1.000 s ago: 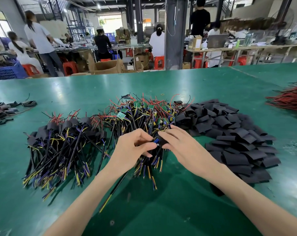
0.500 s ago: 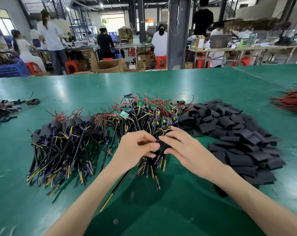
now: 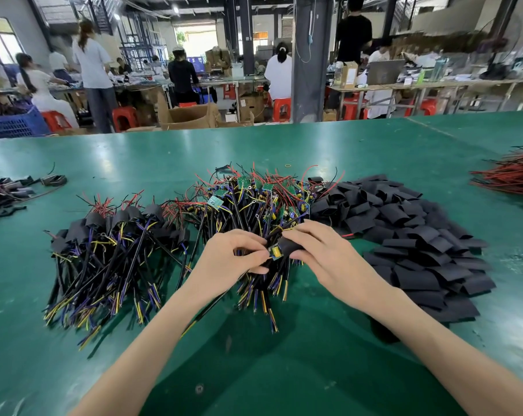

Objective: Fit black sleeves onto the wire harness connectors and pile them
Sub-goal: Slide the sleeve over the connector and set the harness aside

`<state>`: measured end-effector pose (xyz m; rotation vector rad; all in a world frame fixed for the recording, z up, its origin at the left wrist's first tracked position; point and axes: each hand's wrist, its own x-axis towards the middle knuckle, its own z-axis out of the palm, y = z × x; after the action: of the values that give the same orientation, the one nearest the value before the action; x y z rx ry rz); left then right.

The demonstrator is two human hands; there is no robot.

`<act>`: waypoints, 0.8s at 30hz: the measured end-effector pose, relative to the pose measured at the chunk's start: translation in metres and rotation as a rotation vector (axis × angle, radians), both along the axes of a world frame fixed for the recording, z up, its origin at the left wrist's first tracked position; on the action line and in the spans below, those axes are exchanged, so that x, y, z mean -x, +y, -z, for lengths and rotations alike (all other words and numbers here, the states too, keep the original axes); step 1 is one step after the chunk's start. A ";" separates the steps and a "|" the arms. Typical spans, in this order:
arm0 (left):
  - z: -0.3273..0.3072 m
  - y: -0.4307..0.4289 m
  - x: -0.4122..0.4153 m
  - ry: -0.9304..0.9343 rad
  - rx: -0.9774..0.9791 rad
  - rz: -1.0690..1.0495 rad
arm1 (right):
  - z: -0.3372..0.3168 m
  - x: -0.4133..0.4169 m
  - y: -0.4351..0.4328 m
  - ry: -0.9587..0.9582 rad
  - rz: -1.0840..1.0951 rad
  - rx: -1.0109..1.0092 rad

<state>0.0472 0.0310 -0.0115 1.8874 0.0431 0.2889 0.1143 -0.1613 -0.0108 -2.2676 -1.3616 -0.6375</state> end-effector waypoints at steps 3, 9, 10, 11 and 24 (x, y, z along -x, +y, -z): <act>-0.001 0.000 0.000 -0.004 -0.092 -0.042 | -0.001 0.002 0.001 0.182 0.026 -0.038; -0.001 -0.005 0.000 -0.033 -0.175 -0.064 | 0.000 0.003 0.003 0.092 0.247 0.163; -0.001 -0.006 0.001 -0.040 -0.177 -0.066 | 0.001 0.004 0.004 0.079 0.250 0.163; -0.002 -0.007 0.001 -0.049 -0.176 -0.068 | 0.002 0.004 0.004 0.069 0.253 0.167; 0.000 -0.019 0.005 -0.128 -0.205 -0.086 | 0.013 0.009 0.016 0.254 0.138 0.094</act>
<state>0.0423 0.0116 -0.0115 2.0692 0.0084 0.4883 0.1057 -0.1449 -0.0240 -2.4361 -1.1430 -0.3182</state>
